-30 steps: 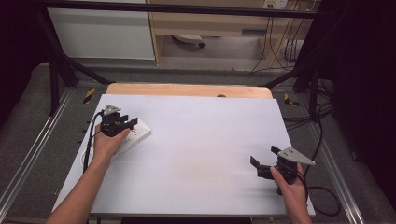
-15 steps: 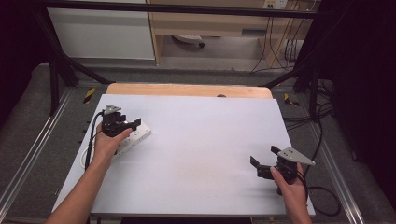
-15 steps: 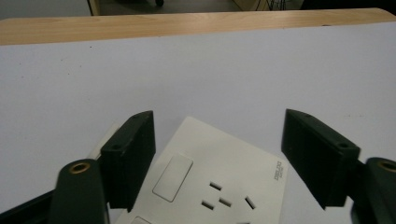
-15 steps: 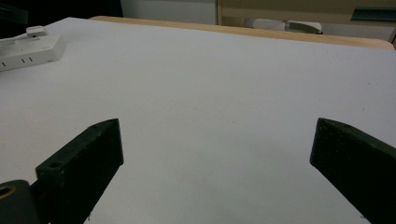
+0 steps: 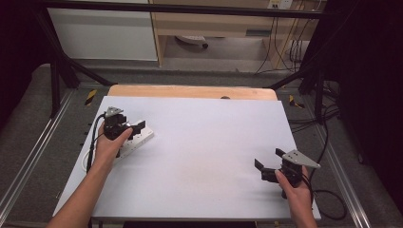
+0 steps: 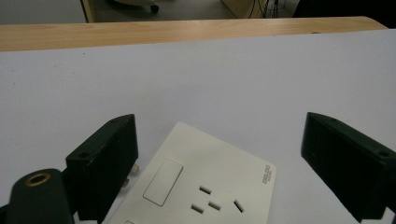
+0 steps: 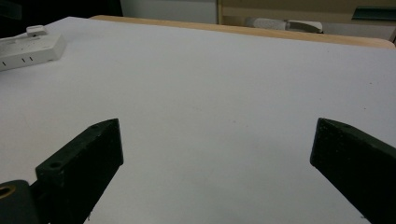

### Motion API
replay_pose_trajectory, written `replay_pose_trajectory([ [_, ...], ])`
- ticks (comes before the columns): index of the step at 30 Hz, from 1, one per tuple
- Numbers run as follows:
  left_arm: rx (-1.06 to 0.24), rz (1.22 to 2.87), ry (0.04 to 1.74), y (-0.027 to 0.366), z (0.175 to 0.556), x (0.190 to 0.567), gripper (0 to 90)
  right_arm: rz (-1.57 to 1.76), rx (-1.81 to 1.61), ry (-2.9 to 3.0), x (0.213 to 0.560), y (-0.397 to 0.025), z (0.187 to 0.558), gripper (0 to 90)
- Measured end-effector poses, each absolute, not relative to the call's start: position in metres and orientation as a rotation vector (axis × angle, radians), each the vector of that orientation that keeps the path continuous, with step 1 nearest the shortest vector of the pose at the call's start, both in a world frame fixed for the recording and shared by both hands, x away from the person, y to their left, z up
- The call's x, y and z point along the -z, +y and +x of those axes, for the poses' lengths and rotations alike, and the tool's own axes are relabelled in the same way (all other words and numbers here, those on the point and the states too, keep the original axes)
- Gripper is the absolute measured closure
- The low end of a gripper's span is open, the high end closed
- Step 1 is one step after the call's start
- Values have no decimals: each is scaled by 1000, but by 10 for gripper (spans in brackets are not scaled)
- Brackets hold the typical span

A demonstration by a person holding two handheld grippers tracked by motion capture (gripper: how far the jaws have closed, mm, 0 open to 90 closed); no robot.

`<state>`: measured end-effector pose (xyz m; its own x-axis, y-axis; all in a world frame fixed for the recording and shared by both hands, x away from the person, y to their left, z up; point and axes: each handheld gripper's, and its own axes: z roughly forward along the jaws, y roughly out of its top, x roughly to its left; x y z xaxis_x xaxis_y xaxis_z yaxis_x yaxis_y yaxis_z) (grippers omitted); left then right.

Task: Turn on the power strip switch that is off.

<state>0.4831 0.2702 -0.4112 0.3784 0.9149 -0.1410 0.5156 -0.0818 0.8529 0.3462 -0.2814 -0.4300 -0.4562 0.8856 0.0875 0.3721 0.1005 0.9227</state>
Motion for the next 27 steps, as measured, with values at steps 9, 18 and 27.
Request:
replay_pose_trajectory([
  [9, -554, 1731, 1247, 268, 477, 410, 109, 1225, -1343, 1882, 430, -281, 346, 29],
  [18, -569, 1717, 1222, 266, 469, 404, 94, 1223, -1339, 1885, 430, -281, 347, 30],
  [27, -565, 1707, 1189, 263, 459, 398, 73, 1219, -1338, 1885, 430, -281, 347, 30],
])
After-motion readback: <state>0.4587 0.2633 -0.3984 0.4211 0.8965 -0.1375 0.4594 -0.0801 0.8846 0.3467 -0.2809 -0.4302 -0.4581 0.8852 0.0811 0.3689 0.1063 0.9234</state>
